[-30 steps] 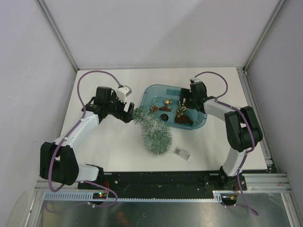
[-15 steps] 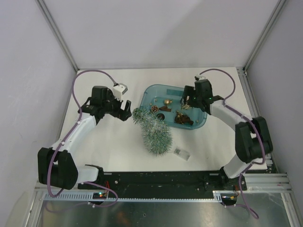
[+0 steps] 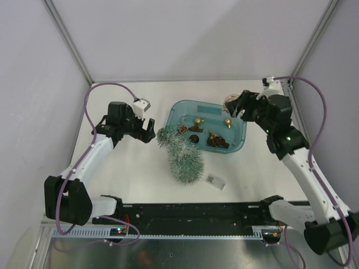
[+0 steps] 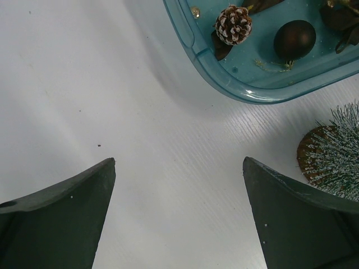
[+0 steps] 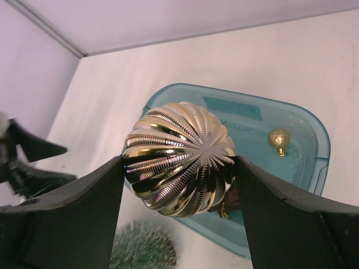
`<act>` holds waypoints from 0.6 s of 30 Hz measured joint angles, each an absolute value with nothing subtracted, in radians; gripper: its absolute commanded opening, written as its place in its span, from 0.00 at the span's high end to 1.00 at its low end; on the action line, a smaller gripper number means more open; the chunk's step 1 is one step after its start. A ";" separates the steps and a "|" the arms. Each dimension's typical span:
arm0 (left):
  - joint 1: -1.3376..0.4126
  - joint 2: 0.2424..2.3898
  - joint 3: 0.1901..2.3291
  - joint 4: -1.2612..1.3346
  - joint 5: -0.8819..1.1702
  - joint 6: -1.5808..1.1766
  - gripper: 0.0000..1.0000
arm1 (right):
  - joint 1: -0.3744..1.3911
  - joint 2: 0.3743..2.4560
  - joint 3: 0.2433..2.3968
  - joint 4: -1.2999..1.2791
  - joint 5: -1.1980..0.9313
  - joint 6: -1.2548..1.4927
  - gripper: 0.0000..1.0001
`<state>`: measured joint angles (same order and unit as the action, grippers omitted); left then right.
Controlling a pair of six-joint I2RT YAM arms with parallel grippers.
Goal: Decorate the small christmas tree
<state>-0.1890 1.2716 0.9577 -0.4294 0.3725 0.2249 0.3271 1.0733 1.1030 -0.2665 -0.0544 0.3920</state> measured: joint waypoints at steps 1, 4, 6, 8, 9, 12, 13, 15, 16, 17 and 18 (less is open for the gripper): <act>-0.189 1.272 0.958 -0.429 0.373 0.225 0.00 | 0.327 1.039 1.103 -0.283 -0.068 0.392 0.41; -0.189 1.272 0.958 -0.429 0.374 0.225 0.00 | 0.326 0.936 1.103 -0.336 -0.116 0.398 0.42; -0.189 1.272 0.958 -0.430 0.377 0.225 0.00 | 0.325 0.881 1.103 -0.365 -0.149 0.407 0.43; -0.189 1.272 0.958 -0.430 0.383 0.224 0.00 | 0.325 0.828 1.103 -0.398 -0.188 0.418 0.43; -0.189 1.272 0.958 -0.430 0.389 0.224 0.00 | 0.325 0.805 1.103 -0.415 -0.210 0.421 0.43; -0.189 1.272 0.958 -0.430 0.408 0.218 0.00 | 0.330 0.755 1.103 -0.463 -0.272 0.433 0.43; -0.189 1.272 0.958 -0.430 0.414 0.217 0.00 | 0.336 0.742 1.103 -0.477 -0.290 0.437 0.43; -0.189 1.272 0.958 -0.430 0.427 0.213 0.00 | 0.354 0.722 1.100 -0.498 -0.317 0.440 0.44; -0.189 1.272 0.958 -0.430 0.432 0.210 0.00 | 0.370 0.711 1.096 -0.508 -0.329 0.444 0.44; -0.189 1.272 0.958 -0.430 0.434 0.209 0.00 | 0.382 0.702 1.092 -0.513 -0.337 0.445 0.44; -0.189 1.272 0.958 -0.430 0.439 0.208 0.00 | 0.399 0.694 1.089 -0.517 -0.344 0.447 0.44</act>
<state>-0.1890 1.2716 0.9577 -0.4297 0.4389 0.2085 0.3992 0.6941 1.0885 -0.5175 -0.3443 0.4465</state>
